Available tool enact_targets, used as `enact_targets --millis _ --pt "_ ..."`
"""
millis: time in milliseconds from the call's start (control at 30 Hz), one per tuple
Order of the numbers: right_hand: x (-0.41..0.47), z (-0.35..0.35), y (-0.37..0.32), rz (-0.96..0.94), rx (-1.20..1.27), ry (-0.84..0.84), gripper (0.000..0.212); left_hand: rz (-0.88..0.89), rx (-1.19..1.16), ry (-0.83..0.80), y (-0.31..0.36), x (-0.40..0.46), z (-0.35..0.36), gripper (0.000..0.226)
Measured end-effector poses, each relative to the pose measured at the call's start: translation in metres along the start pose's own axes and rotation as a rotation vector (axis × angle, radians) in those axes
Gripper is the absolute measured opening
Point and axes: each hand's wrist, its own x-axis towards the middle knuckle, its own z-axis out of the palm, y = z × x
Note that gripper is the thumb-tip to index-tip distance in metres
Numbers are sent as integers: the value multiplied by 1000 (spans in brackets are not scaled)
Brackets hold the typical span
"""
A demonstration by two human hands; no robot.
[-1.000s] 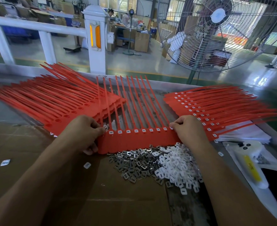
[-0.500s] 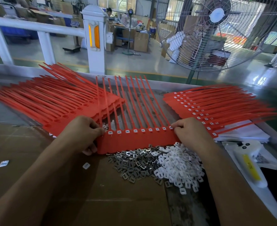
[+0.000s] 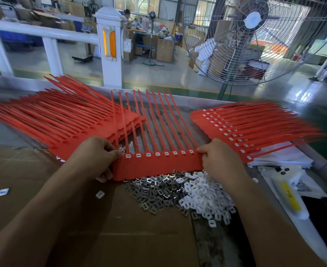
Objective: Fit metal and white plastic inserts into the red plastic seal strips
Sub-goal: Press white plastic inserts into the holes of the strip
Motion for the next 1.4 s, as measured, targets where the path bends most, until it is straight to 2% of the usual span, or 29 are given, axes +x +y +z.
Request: enact_targets --millis 67,133,233,300,467,567,667,833,967,1100,1300,1400 --pt "-3 -1 0 -81 177 64 37 0 -5 -4 0 0 -1 11" --pt "-6 -3 -8 -215 391 30 38 2 -12 -4 1 0 0 11" --pt "-10 0 -24 -409 412 -132 38 20 -14 -1 -1 1 0 10" --pt "-9 0 -28 -427 404 -194 40 32 14 -8 -1 1 0 10" --pt "-9 -2 -16 -291 496 -157 43 58 29 -3 -1 -1 1 12" --pt "-5 0 -6 -98 578 26 38 69 10 -8 1 -4 1 17" --pt "1 1 5 47 492 141 29 88 -31 -14 5 -8 1 16" --pt "4 3 14 144 360 95 21 79 -206 -4 10 -11 2 14" --pt "3 0 11 164 293 59 25 31 -377 -46 11 -13 4 17" --pt "4 0 9 174 283 14 29 24 -435 -65 10 -11 5 17" --pt "7 5 15 251 560 104 38 128 -286 0 4 -6 5 12" --pt "11 5 20 262 749 137 32 164 -226 15 5 -7 7 11"
